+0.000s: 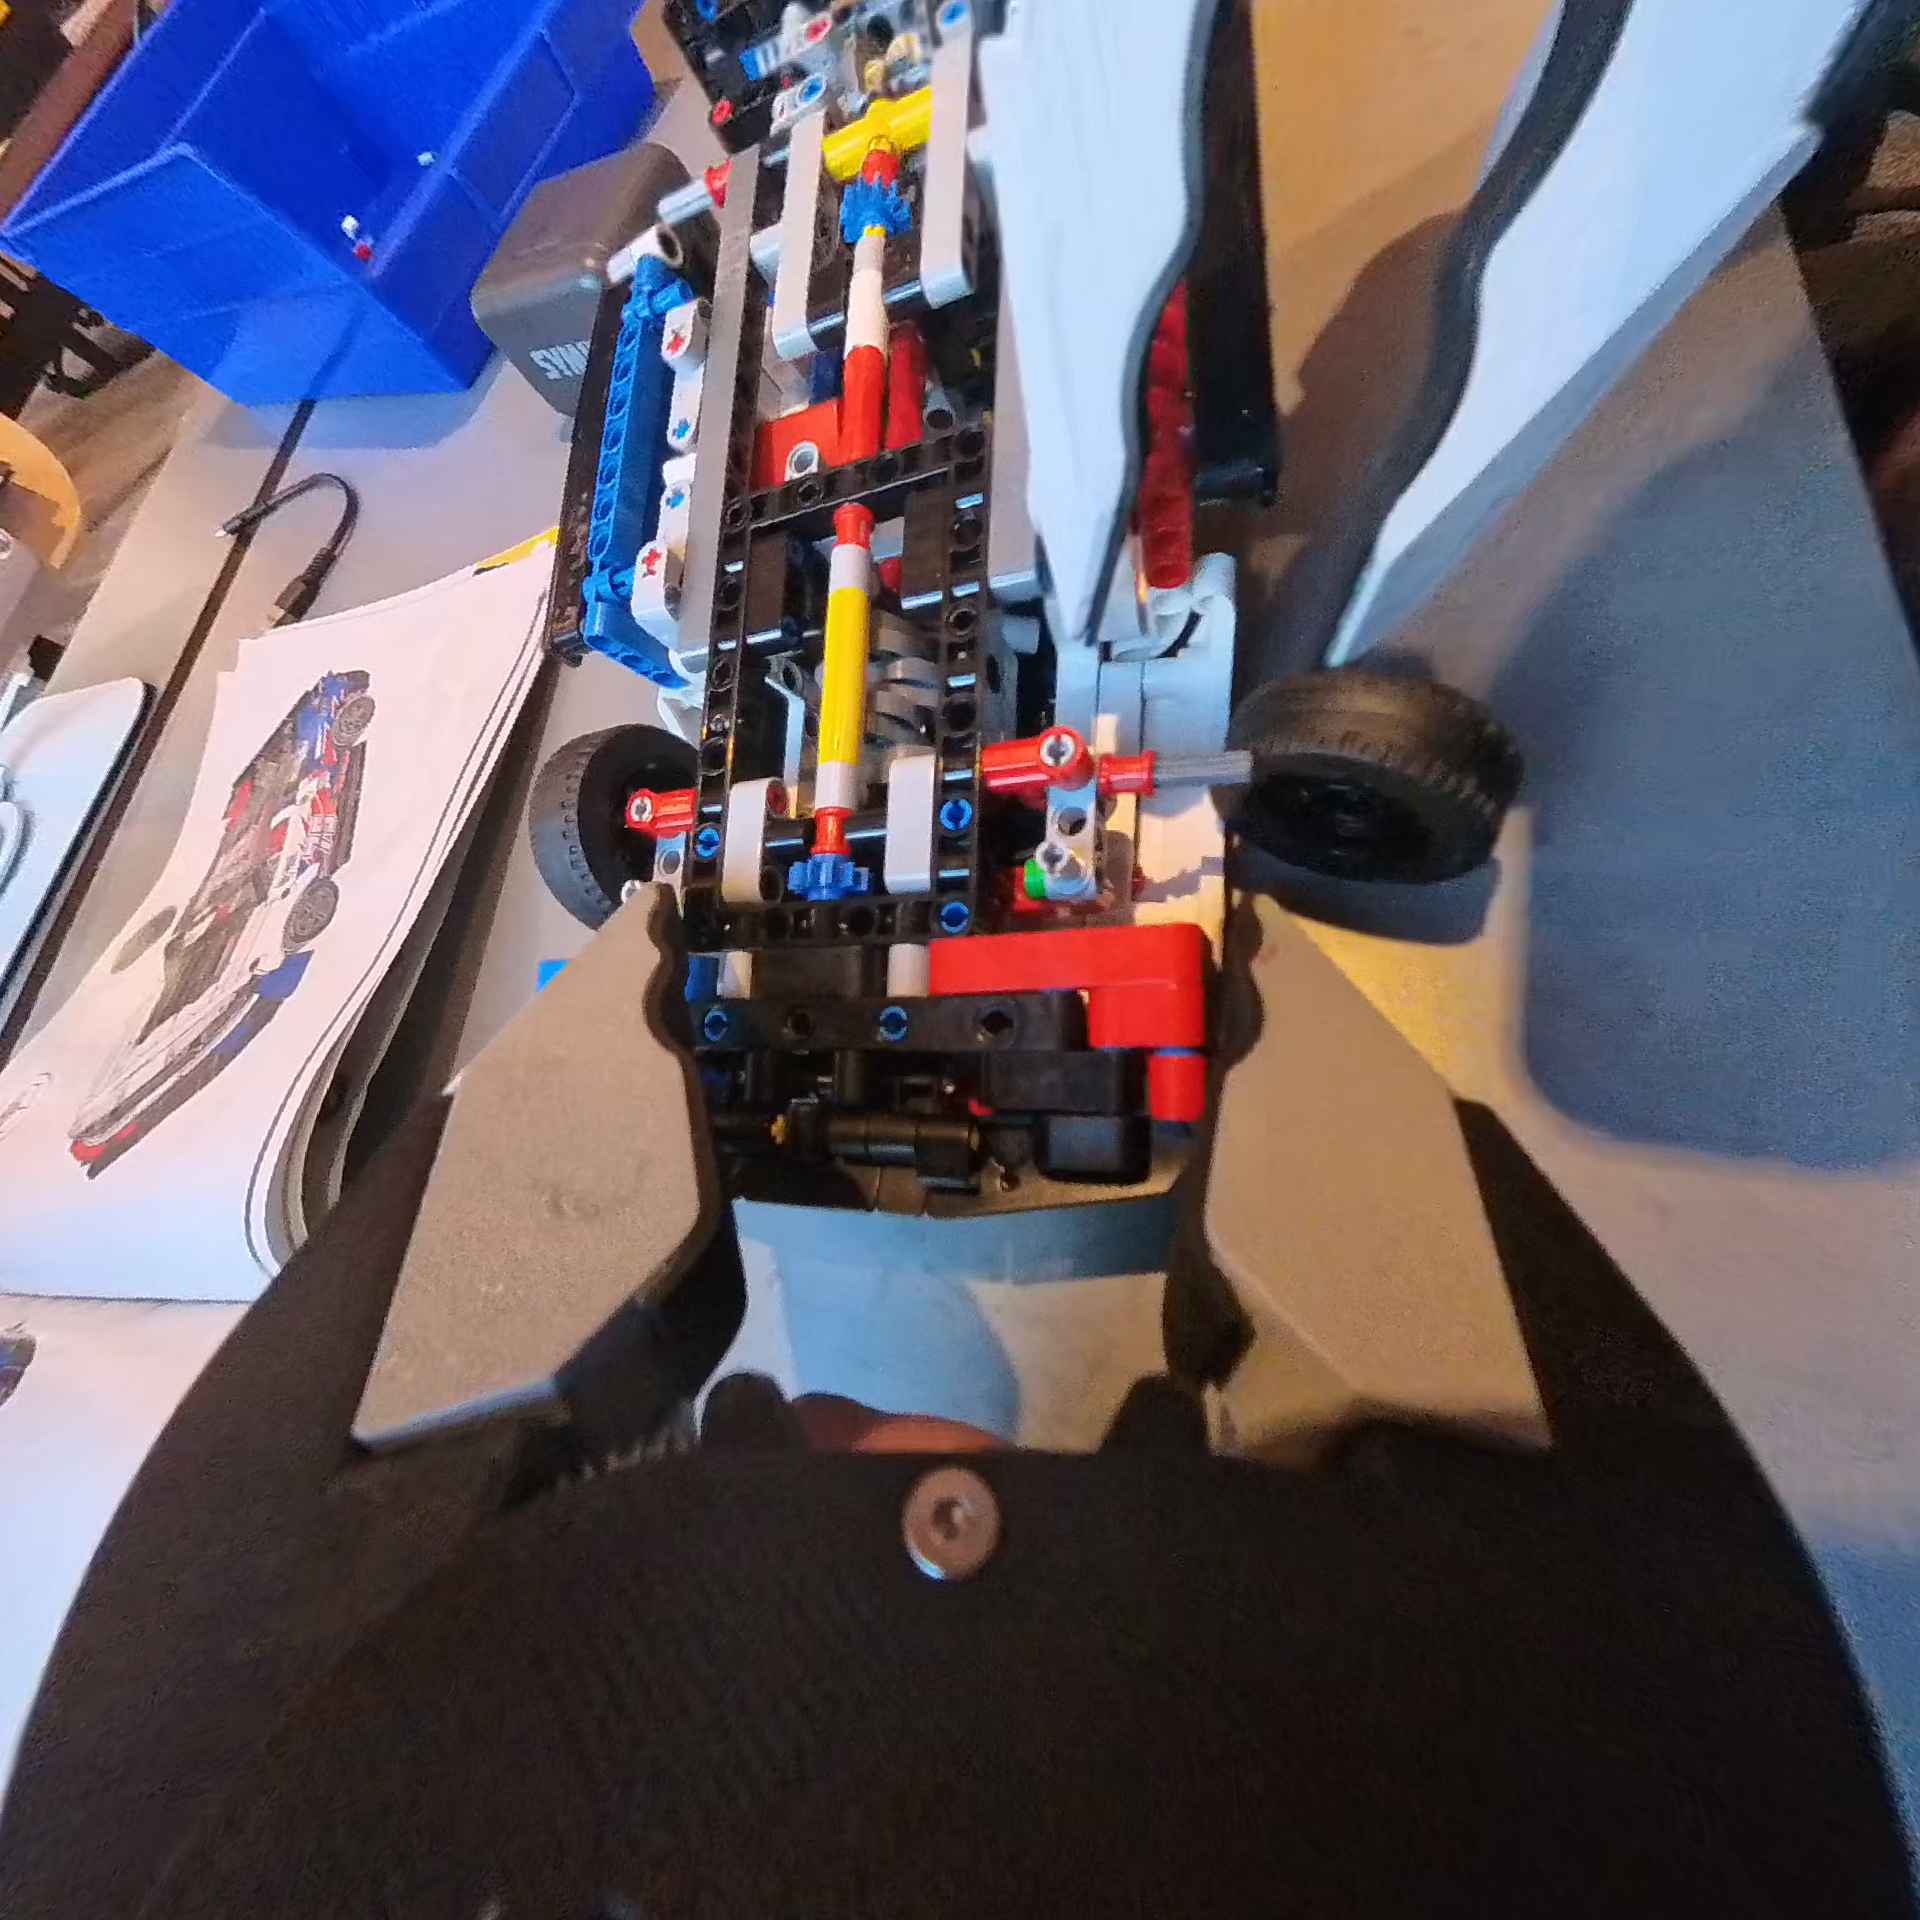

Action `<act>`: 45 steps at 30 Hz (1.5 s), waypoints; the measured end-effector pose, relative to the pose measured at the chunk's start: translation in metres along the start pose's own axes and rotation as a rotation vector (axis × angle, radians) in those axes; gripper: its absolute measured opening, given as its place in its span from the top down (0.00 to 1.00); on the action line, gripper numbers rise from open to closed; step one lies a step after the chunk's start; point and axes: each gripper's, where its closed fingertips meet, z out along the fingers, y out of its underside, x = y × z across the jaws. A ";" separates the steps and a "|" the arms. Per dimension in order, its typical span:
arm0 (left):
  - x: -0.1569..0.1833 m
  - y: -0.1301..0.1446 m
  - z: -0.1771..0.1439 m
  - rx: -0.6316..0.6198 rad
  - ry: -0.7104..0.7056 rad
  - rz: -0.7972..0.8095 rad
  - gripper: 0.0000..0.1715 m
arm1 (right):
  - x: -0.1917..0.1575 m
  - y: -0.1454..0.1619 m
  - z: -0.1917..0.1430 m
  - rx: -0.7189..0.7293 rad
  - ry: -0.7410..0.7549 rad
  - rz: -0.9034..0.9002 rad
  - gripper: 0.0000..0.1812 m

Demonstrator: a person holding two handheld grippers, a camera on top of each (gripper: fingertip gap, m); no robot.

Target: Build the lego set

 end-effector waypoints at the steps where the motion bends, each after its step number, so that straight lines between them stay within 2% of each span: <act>1: 0.001 -0.001 -0.001 0.002 0.000 -0.004 0.41 | 0.000 0.003 0.000 -0.013 0.011 -0.013 0.85; 6: 0.009 -0.016 -0.015 0.094 0.059 -0.055 0.45 | -0.007 0.006 -0.014 0.004 0.072 -0.041 0.82; 10: -0.012 -0.031 -0.047 0.193 0.055 -0.147 0.47 | -0.018 -0.001 -0.032 0.060 0.097 0.047 0.82; 13: -0.029 -0.018 -0.052 0.184 0.102 -0.281 0.47 | -0.027 -0.006 -0.039 0.170 0.100 0.301 0.82; 15: -0.040 -0.003 -0.046 0.165 0.092 -0.345 0.45 | -0.042 -0.004 -0.028 0.230 0.027 0.556 0.76; 17: -0.040 0.001 -0.043 0.175 0.132 -0.388 0.43 | -0.055 0.005 -0.013 0.230 -0.040 0.758 0.67; 20: -0.038 0.005 -0.039 0.172 0.192 -0.429 0.41 | -0.051 0.015 -0.010 0.281 0.021 0.900 0.66; 23: -0.031 0.009 -0.035 0.148 0.274 -0.466 0.40 | -0.045 0.005 -0.013 0.398 0.055 0.925 0.71; 26: -0.021 0.010 -0.031 0.116 0.323 -0.472 0.42 | -0.039 0.006 0.003 0.352 0.108 0.930 0.67; 27: -0.020 0.008 -0.031 0.123 0.320 -0.471 0.41 | -0.037 0.008 0.008 0.336 0.127 0.934 0.65; 29: -0.017 0.009 -0.031 0.115 0.303 -0.468 0.40 | -0.032 0.010 0.013 0.326 0.165 0.930 0.71; 40: -0.008 0.011 -0.039 0.103 0.257 -0.518 0.44 | -0.031 0.003 0.010 0.391 0.156 1.056 0.66; 42: -0.007 0.010 -0.040 0.104 0.244 -0.534 0.43 | -0.030 0.003 0.010 0.395 0.158 1.082 0.70; 43: -0.006 0.010 -0.041 0.103 0.237 -0.533 0.43 | -0.030 0.005 0.011 0.383 0.167 1.081 0.74; 45: -0.004 0.009 -0.041 0.103 0.240 -0.538 0.41 | -0.031 0.005 0.010 0.386 0.169 1.079 0.75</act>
